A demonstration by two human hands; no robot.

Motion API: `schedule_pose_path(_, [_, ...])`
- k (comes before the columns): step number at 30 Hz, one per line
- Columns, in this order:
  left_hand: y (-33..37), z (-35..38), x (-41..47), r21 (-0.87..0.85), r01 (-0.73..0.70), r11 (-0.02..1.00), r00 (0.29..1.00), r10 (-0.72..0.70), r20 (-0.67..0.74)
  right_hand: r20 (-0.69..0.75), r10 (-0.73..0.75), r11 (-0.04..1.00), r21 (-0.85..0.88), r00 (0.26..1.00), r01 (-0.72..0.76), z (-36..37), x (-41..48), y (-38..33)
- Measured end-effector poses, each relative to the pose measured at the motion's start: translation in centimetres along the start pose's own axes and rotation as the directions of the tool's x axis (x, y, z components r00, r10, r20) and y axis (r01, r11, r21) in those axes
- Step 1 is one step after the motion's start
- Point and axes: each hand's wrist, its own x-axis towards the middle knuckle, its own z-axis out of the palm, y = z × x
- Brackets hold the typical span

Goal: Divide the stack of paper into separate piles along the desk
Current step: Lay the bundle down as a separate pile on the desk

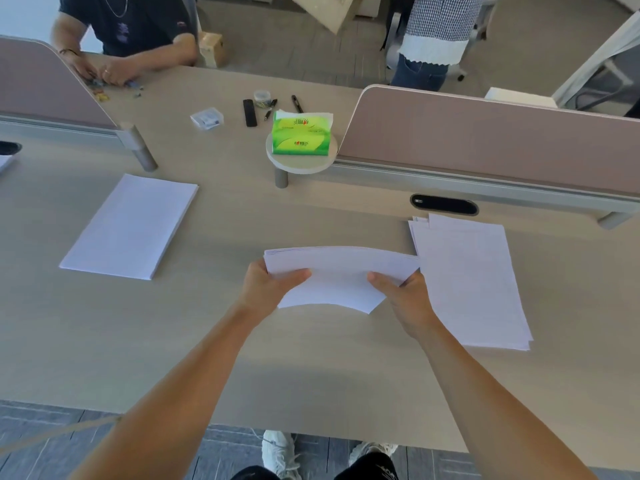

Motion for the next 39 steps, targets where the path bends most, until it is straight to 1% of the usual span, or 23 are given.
schedule_pose_path(3, [-0.5, 0.5, -0.1, 0.056, -0.002, 0.998, 1.0, 0.003, -0.012, -0.025, 0.009, 0.999, -0.032, 1.0, -0.01, 0.1, -0.1, 0.2])
schedule_pose_path(7, [-0.1, 0.8, 0.3, 0.232, 0.065, 0.971, 0.992, -0.036, -0.124, -0.074, -0.031, 0.997, -0.073, 0.997, 0.026, 0.8, 0.1, -0.6])
schedule_pose_path(10, [1.4, 0.0, 0.8, 0.227, 0.028, 0.974, 0.99, 0.004, -0.138, -0.046, -0.096, 0.994, -0.06, 0.994, 0.094, 1.5, 0.9, -2.1])
schedule_pose_path(12, [2.7, -0.7, 1.2, 0.203, -0.004, 0.979, 0.992, 0.03, -0.125, -0.049, -0.111, 0.993, -0.046, 0.993, 0.109, 1.8, 1.8, -3.0])
schedule_pose_path(16, [3.9, -2.4, 1.8, 0.174, -0.079, 0.981, 0.997, 0.082, -0.007, -0.062, -0.059, 0.998, -0.016, 0.996, 0.058, 2.5, 3.5, -4.2])
schedule_pose_path(17, [3.9, -2.9, 2.0, 0.176, -0.102, 0.979, 0.995, 0.102, 0.008, -0.055, -0.038, 0.999, -0.003, 0.998, 0.038, 2.7, 4.0, -4.3])
schedule_pose_path(19, [3.3, -3.8, 2.4, 0.183, -0.115, 0.976, 0.993, 0.12, -0.014, -0.028, 0.008, 1.0, 0.02, 1.0, -0.007, 3.7, 5.0, -4.5])
schedule_pose_path(22, [2.0, -4.8, 3.6, 0.272, -0.059, 0.96, 0.995, 0.08, -0.066, -0.024, 0.082, 0.996, 0.022, 0.996, -0.081, 6.2, 6.5, -3.9])
schedule_pose_path(24, [1.1, -5.9, 4.9, 0.327, -0.007, 0.945, 0.995, 0.04, -0.095, -0.049, 0.155, 0.988, 0.017, 0.987, -0.154, 8.0, 7.6, -3.0])
schedule_pose_path(26, [0.2, -7.5, 6.3, 0.374, 0.049, 0.926, 0.993, -0.007, -0.114, -0.043, 0.23, 0.973, 0.018, 0.972, -0.23, 9.7, 8.9, -2.2])
schedule_pose_path(28, [-1.3, -9.4, 7.9, 0.381, 0.12, 0.917, 0.988, -0.073, -0.136, -0.007, 0.323, 0.947, 0.009, 0.947, -0.323, 11.1, 10.1, -1.3])
schedule_pose_path(30, [-2.8, -11.2, 9.6, 0.373, 0.196, 0.907, 0.976, -0.143, -0.166, 0.04, 0.41, 0.912, -0.049, 0.911, -0.408, 12.5, 11.4, 0.0])
schedule_pose_path(33, [-5.1, -13.3, 12.6, 0.353, 0.286, 0.891, 0.954, -0.228, -0.195, 0.034, 0.51, 0.858, -0.087, 0.859, -0.506, 15.0, 13.7, 2.8])
schedule_pose_path(37, [-7.5, -15.5, 17.2, 0.329, 0.415, 0.848, 0.907, -0.357, -0.223, -0.054, 0.531, 0.832, -0.153, 0.846, -0.533, 18.7, 17.3, 6.0])
schedule_pose_path(39, [-8.6, -16.5, 19.4, 0.34, 0.46, 0.82, 0.885, -0.396, -0.244, -0.069, 0.542, 0.82, -0.174, 0.838, -0.545, 20.3, 19.1, 7.0])
